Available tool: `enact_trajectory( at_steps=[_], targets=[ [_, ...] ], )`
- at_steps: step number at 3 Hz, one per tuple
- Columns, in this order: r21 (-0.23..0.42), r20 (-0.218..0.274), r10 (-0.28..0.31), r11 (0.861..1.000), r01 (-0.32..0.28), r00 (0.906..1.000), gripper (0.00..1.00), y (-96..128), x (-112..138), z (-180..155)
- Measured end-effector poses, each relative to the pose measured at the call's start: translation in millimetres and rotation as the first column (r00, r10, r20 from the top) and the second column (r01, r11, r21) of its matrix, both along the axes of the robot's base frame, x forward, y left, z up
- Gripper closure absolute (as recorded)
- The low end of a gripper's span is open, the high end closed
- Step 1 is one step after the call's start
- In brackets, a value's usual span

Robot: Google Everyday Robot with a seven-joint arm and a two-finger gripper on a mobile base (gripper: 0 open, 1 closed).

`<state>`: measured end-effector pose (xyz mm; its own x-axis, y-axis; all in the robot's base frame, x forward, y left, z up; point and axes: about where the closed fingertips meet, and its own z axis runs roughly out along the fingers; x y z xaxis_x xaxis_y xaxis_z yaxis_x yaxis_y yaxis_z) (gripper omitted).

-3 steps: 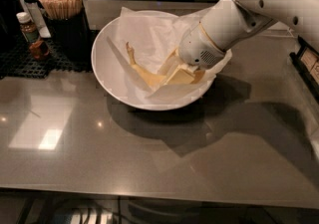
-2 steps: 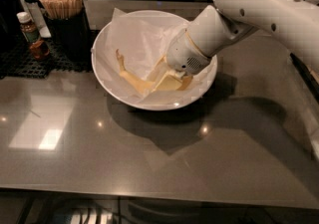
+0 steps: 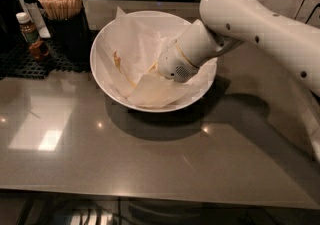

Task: Pick banana from white bowl

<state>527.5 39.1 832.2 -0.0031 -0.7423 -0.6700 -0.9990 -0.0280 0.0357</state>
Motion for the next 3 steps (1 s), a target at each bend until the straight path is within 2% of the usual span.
enact_trajectory(
  at_steps=[1,3],
  targets=[
    [0.001,0.0,-0.001,1.0,0.001,1.0,0.84,1.0,0.5,-0.9],
    [0.001,0.0,-0.001,1.0,0.001,1.0,0.37,1.1,0.4,-0.9]
  ],
)
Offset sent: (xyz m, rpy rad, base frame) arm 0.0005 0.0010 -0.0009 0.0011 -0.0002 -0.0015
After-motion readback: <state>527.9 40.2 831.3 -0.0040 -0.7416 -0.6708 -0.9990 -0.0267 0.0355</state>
